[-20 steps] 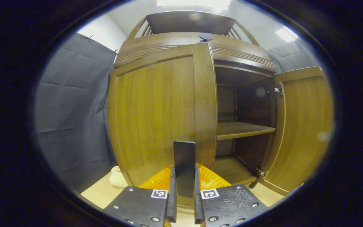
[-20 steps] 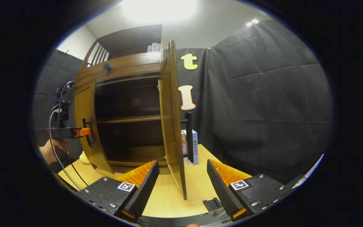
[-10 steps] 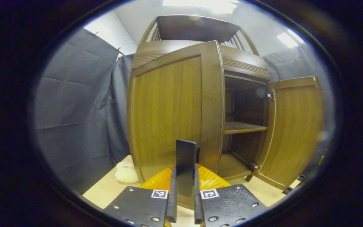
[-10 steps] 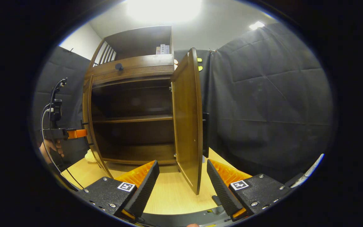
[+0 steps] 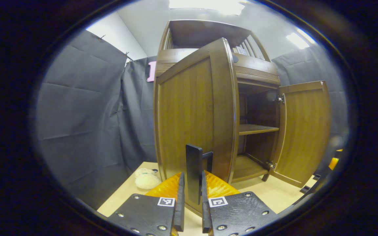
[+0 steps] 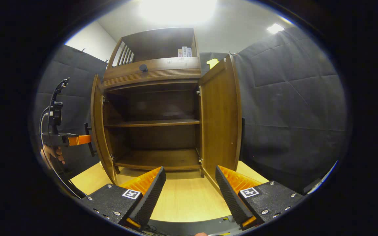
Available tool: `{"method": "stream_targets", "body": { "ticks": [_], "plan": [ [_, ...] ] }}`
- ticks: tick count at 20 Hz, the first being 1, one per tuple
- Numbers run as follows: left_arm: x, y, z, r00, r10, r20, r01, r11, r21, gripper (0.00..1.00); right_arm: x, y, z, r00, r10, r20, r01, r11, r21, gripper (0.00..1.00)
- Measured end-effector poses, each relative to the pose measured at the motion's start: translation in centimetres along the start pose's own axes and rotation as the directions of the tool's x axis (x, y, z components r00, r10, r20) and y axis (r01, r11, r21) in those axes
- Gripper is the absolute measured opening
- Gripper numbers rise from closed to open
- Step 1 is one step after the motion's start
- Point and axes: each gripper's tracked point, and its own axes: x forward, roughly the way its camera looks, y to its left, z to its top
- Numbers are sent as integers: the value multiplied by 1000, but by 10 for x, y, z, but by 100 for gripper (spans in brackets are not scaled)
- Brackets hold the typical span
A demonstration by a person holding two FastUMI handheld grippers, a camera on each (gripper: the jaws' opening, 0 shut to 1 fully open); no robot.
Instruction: Open the right door of the double-door shoe cabinet with the right hand, and open the left door with the left hand.
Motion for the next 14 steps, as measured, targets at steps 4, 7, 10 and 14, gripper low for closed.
{"method": "stream_targets", "body": {
  "ticks": [4,7,10,14],
  "plan": [
    [-18,36,1,999,32,3,-32,999,19,23,-3,8,-1,1000,31,-3,-31,999,-10,94],
    [-32,69,-1,996,83,7,-83,996,5,29,-4,11,-1,999,44,-3,-44,999,-16,94],
    [-42,100,-3,993,118,11,-118,993,-11,28,-6,13,-1,999,53,0,-53,998,-23,94],
    [-57,135,-3,985,173,22,-173,985,6,28,-6,14,1,999,53,8,-53,998,-28,94]
  ]
}}
